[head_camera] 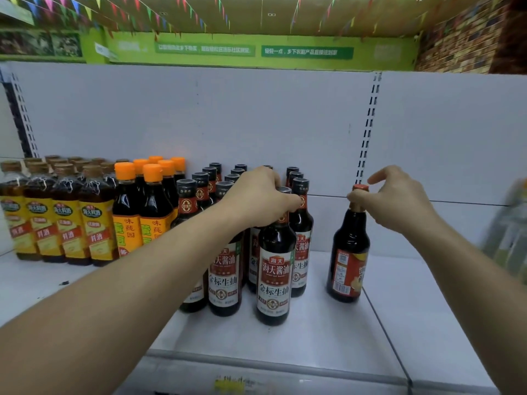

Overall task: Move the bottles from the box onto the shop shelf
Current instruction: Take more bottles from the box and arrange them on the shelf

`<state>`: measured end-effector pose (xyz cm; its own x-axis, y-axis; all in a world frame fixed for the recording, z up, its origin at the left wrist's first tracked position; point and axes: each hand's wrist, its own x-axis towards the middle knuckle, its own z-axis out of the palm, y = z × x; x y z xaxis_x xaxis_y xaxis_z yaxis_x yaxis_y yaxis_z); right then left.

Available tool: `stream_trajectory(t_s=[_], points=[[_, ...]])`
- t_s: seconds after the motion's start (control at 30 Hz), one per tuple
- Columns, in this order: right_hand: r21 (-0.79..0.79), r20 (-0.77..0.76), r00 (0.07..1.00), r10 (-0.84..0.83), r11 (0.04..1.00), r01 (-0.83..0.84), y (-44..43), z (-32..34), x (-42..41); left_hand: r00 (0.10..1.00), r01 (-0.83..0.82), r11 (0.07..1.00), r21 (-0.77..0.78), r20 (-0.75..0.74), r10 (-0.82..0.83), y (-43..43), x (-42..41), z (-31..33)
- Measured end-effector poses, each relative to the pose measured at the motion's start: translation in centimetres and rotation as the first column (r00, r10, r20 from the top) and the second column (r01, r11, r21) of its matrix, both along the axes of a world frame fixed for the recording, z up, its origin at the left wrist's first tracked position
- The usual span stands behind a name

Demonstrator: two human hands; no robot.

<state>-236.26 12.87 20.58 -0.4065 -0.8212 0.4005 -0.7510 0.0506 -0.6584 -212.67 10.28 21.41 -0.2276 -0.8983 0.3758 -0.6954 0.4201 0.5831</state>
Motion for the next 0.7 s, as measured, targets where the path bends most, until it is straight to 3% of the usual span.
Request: stream_trajectory(t_s=[0.1,0.33,0.5,0.57,0.7], points=[[-0.079,0.053,0.996,0.067,0.995,-0.063,1.9,-1.4,1.4,0.999,0.007,1.0,0.0,0.033,-0.007,0.1,0.1,0.2],[0.141,0.239,0.918,0.316,0.924,-0.355,3.1,-9.7,5.7,0.98,0.004,0.999,-0.05,0.198,0.006,0.6,0.1,0.6],[0.154,0.203,0.909,0.363,0.905,-0.396,2.9,-13.9,8.0,0.969,-0.022,0.988,-0.152,0.241,0.059,1.3,0.3,0.2],[0.107,0.246,0.894,0.374,0.906,-0.409,3.0,-14.9,8.7,0.976,-0.034,0.976,-0.216,0.201,0.079,2.2,0.8,-0.1],[0.042,0.286,0.876,0.389,0.908,-0.417,2.9,-15.8,9.1,0.998,-0.053,0.96,-0.273,-0.049,0.041,4.8,3.0,-2.9]])
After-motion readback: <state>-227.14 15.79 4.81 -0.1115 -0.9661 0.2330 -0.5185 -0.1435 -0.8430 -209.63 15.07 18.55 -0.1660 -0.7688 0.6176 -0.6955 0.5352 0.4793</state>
